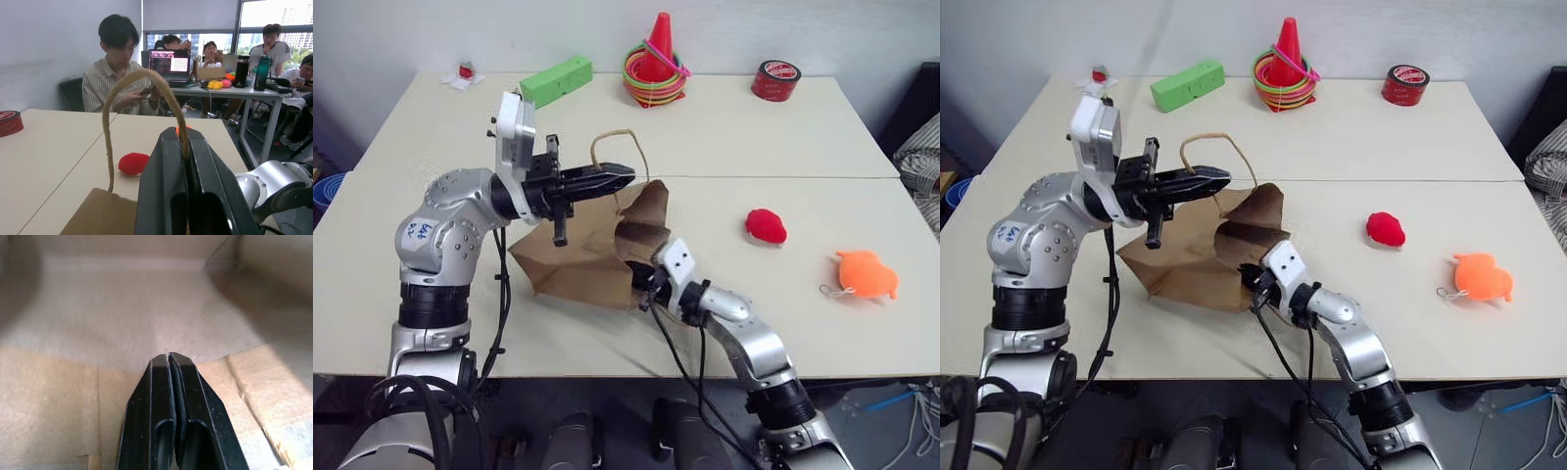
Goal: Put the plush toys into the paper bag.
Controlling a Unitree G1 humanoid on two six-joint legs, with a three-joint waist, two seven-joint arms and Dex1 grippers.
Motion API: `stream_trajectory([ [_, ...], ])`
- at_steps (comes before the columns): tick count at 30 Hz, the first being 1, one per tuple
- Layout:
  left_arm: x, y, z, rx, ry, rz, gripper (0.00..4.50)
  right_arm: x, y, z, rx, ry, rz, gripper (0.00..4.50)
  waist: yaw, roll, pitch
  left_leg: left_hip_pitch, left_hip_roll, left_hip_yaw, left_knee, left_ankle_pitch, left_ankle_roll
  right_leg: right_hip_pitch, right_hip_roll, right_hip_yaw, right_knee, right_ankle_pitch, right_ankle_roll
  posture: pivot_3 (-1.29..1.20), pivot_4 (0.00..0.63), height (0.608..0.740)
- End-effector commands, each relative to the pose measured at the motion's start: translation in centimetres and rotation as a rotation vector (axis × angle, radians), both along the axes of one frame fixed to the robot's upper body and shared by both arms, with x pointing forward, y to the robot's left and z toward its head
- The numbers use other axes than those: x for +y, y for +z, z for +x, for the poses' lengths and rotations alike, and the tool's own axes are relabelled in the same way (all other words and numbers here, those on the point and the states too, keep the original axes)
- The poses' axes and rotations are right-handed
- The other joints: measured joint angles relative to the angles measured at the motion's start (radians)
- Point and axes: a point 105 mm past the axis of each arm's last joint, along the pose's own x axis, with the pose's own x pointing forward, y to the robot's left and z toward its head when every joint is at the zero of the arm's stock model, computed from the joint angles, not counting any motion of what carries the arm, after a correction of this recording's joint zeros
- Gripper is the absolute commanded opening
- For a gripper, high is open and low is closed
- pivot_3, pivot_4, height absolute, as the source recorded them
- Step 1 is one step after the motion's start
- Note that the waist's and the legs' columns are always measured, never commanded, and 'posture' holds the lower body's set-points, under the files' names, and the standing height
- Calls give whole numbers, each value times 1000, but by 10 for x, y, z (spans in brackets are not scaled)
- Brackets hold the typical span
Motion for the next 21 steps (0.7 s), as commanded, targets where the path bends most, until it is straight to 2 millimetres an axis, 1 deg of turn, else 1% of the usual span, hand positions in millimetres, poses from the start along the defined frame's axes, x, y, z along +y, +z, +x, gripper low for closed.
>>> stream_trajectory([
  [1,-3,-2,-10,-45,-12,8,0,-9,31,-21,-116,65,73,1321,0,0,0,0,0,0,0,0,0,0,0,0,0,0,0,0,150,740],
  [4,-3,-11,-9,-45,-18,42,0,-30,44,-37,-176,71,81,2343,4,0,0,0,0,0,0,0,0,0,0,0,0,0,0,0,150,740],
  [8,-4,-13,-7,-58,-29,65,0,-63,59,-52,-244,27,80,3748,21,0,0,0,-1,0,0,0,0,0,0,0,0,0,0,0,150,740],
  [9,-4,-13,-6,-63,-30,66,0,-77,63,-55,-267,-17,73,4104,25,0,0,1,-1,1,0,0,0,0,0,0,0,0,0,0,150,740],
  [10,-5,-12,-6,-80,-32,72,0,-97,66,-59,-278,-93,67,4466,28,0,0,1,-1,0,0,0,0,0,0,0,0,0,0,0,150,740],
  [13,-5,-12,-5,-104,-37,83,0,-138,69,-69,-290,-262,43,4490,41,0,0,1,-1,1,0,0,1,1,0,0,-1,0,0,0,150,740],
  [14,-5,-13,-6,-118,-42,104,0,-162,64,-78,-281,-353,-2,4490,44,0,0,1,-1,1,0,0,1,1,0,0,-1,0,0,0,150,740],
  [15,-5,-15,-7,-130,-50,123,0,-188,58,-90,-257,-459,-42,4490,52,0,0,1,-2,1,0,-1,1,1,1,0,-1,0,0,0,150,740],
  [17,-6,-19,-8,-157,-57,158,0,-232,43,-118,-218,-650,-129,4490,59,0,0,1,-2,0,-1,-1,1,2,2,-1,-1,0,0,0,150,740],
  [18,-5,-21,-9,-165,-59,169,0,-243,38,-128,-199,-702,-151,4490,62,0,0,1,-2,0,-1,-1,1,2,2,-1,-2,0,0,0,150,740],
  [21,-6,-24,-7,-191,-50,188,0,-287,13,-168,-124,-960,-174,4490,52,0,0,3,-2,2,-2,-1,2,3,3,1,-3,0,1,0,150,740],
])
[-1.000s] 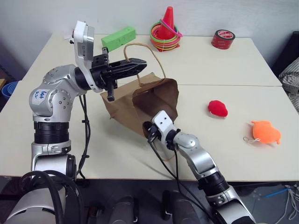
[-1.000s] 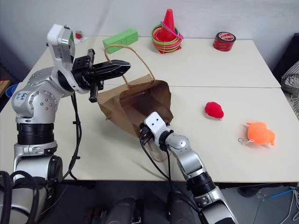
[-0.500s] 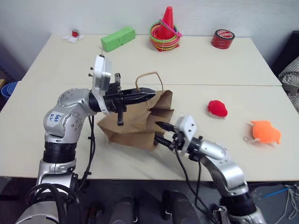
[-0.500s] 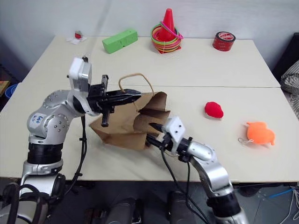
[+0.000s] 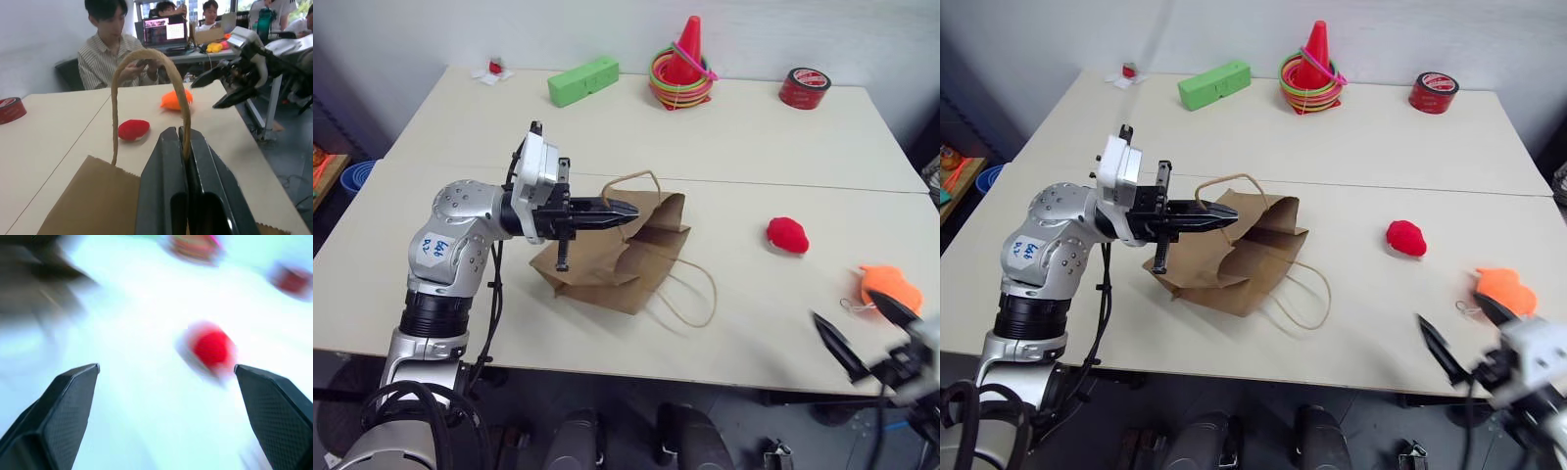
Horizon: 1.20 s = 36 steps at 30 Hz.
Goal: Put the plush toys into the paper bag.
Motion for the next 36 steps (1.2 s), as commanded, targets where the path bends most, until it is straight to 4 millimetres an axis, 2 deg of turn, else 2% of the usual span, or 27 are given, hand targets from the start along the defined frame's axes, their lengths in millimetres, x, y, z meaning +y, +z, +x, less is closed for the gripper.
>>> stream_trajectory([
  [1,-3,3,-2,-60,-10,20,0,-36,-5,-35,-31,-229,-20,4490,-6,0,0,1,0,0,0,0,0,1,0,0,0,0,0,0,150,740],
  [3,-2,1,-1,-66,-6,36,0,-46,-13,-48,-23,-325,15,4490,-17,0,0,3,1,2,0,0,0,1,-4,3,-1,0,0,0,150,740],
  [6,0,-1,0,-78,-3,60,0,-47,-12,-47,-42,-358,58,4490,-36,1,0,4,2,2,0,-1,-2,0,-5,3,1,-1,-2,0,150,740],
  [9,0,4,2,-89,5,59,0,-49,2,-16,-52,-322,72,4490,-43,1,-1,5,3,2,-1,0,-3,-1,-5,4,3,-1,-3,0,150,740],
  [13,0,6,0,-96,10,63,0,-54,17,33,30,-236,43,4490,-50,2,-1,4,2,2,0,0,-2,-1,-6,4,3,-1,-2,0,150,740],
  [20,2,2,-4,-69,14,84,0,-77,2,102,310,-234,-30,4490,-25,2,-1,1,2,-1,0,2,-2,-2,-5,0,3,-2,-4,0,150,740],
  [24,3,3,-6,-68,12,91,0,-84,-13,114,449,-259,-14,3578,-9,2,-1,0,0,0,1,2,0,-2,-6,0,3,-1,-3,0,150,740],
  [28,3,7,-6,-73,11,91,0,-81,-18,114,526,-221,-8,2153,-5,2,-1,0,0,-1,1,2,0,-1,-5,-1,2,-1,-2,0,150,740],
  [30,4,11,-7,-60,0,78,0,-78,-9,115,506,-190,-26,1475,-5,2,-1,0,0,-1,1,2,0,0,-5,-1,2,-1,-1,0,150,740],
  [33,9,19,-7,-45,-17,50,0,-42,27,116,421,-7,-21,580,-6,2,-1,0,1,-1,1,2,0,-1,-5,-1,2,0,-1,0,150,740],
  [35,11,23,-7,-19,-26,41,0,-3,49,112,383,169,2,193,-11,2,-1,0,2,-1,1,2,-1,-1,-4,-1,2,0,-1,0,150,740],
  [36,13,23,-8,13,-37,45,0,20,56,107,369,283,2,139,-14,2,-1,0,2,-1,1,2,-1,-1,-4,0,3,0,-1,0,150,740],
])
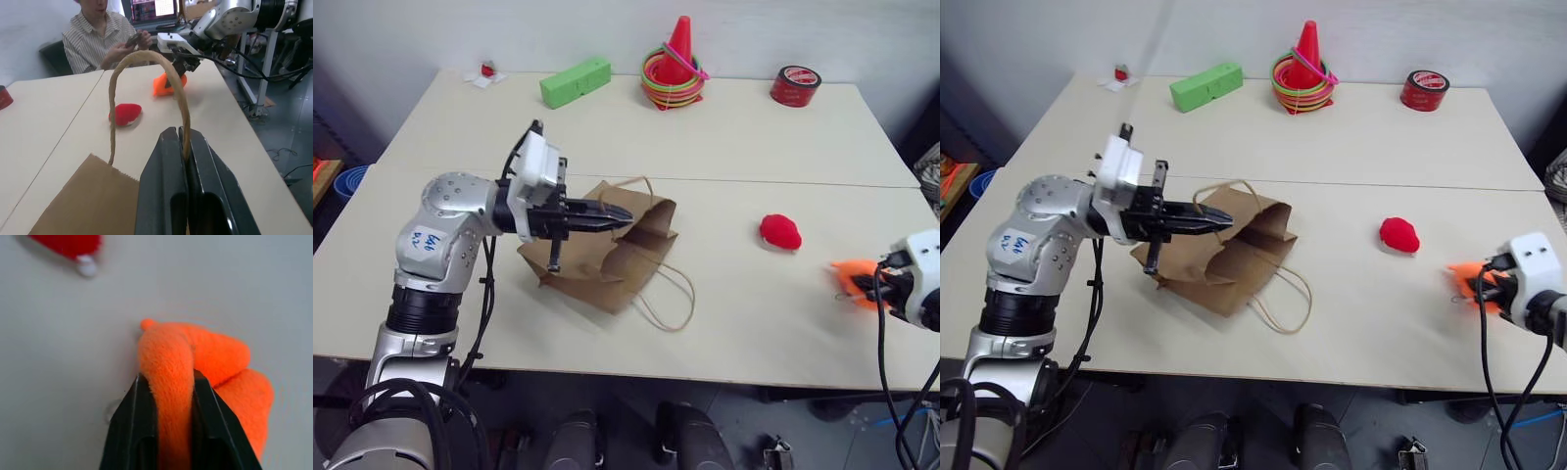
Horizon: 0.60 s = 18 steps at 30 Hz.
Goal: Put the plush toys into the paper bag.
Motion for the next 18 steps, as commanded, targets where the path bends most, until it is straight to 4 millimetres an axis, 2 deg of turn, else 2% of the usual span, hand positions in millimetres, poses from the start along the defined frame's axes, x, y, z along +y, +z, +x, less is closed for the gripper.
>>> stream_trajectory([
  [1,8,14,-7,25,-42,-6,0,77,47,-16,-106,375,92,133,-4,0,0,0,0,0,0,0,0,0,0,0,0,0,0,0,150,740],
  [2,10,11,-7,37,-47,10,0,108,56,-28,-122,532,150,132,-8,0,0,0,1,-1,0,0,-1,0,0,0,0,0,0,0,150,740],
  [4,11,7,-7,48,-64,34,0,153,61,-51,-115,783,203,132,-10,0,0,0,1,-1,0,0,-1,0,1,0,0,0,0,0,150,740],
  [5,11,6,-8,50,-71,39,0,167,61,-56,-109,840,217,132,-10,-1,0,0,1,-2,0,0,-1,0,1,-1,-1,0,0,0,150,740],
  [6,11,6,-8,50,-79,37,0,181,63,-52,-147,863,227,132,-10,-2,1,0,1,-2,0,0,-2,1,1,-1,-1,0,0,0,150,740],
  [10,3,9,-9,41,-116,19,0,223,56,-24,-194,865,252,132,-14,-7,1,-1,0,-2,1,0,-1,0,-1,-1,-1,0,0,0,150,740],
  [13,-3,9,-10,38,-142,12,0,244,47,-6,-208,872,205,132,-8,-7,1,-3,-1,-3,1,0,-1,-1,-1,-2,0,0,0,0,150,740],
  [15,-5,8,-11,39,-150,7,0,256,42,2,-204,879,209,132,-8,-7,1,-5,-1,-2,1,0,-1,-3,0,-2,-1,0,0,0,150,740],
  [18,-8,8,-11,40,-158,-8,0,277,22,2,-135,934,191,131,-10,-7,1,-6,-1,-2,1,0,-1,-4,2,-3,-1,0,0,0,150,740],
])
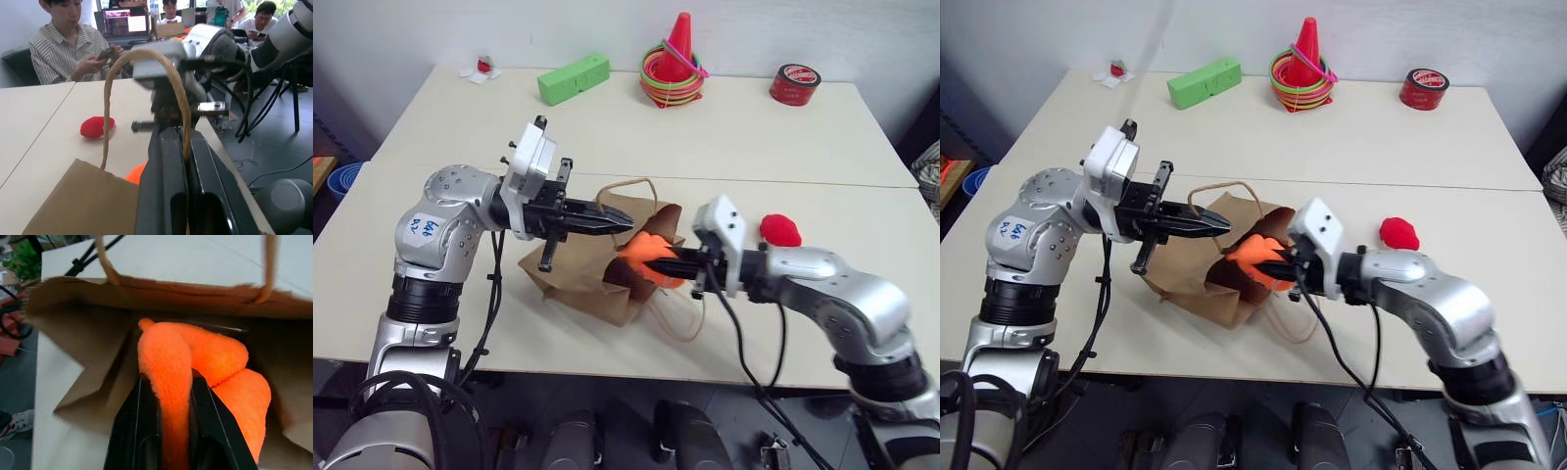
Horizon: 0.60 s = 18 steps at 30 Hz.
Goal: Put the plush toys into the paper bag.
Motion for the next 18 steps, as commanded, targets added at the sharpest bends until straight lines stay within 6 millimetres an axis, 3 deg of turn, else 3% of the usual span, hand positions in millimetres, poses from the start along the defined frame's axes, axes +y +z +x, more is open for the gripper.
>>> stream_trajectory([
  [1,-5,11,-5,-39,-33,-27,0,17,-12,2,-14,37,-42,131,-1,0,0,0,0,0,0,0,0,0,0,0,0,0,0,0,150,740],
  [4,-5,7,-7,-23,-50,-13,0,34,-23,21,-36,0,-43,131,-9,0,0,0,0,0,0,0,0,0,0,0,1,0,0,0,150,740],
  [10,-5,5,-4,-21,-35,-26,0,60,-29,31,-40,12,23,131,-14,0,0,0,1,0,0,0,0,0,0,1,2,0,0,0,150,740],
  [14,-3,2,-2,-27,-14,-24,0,41,-12,32,-113,2,58,1455,-9,0,0,0,1,0,0,0,0,0,-1,1,1,0,0,0,150,740],
  [18,3,1,0,-32,13,-17,0,5,13,8,-161,72,166,2960,-4,0,0,0,0,-1,1,0,1,1,-2,0,0,0,0,0,150,740],
])
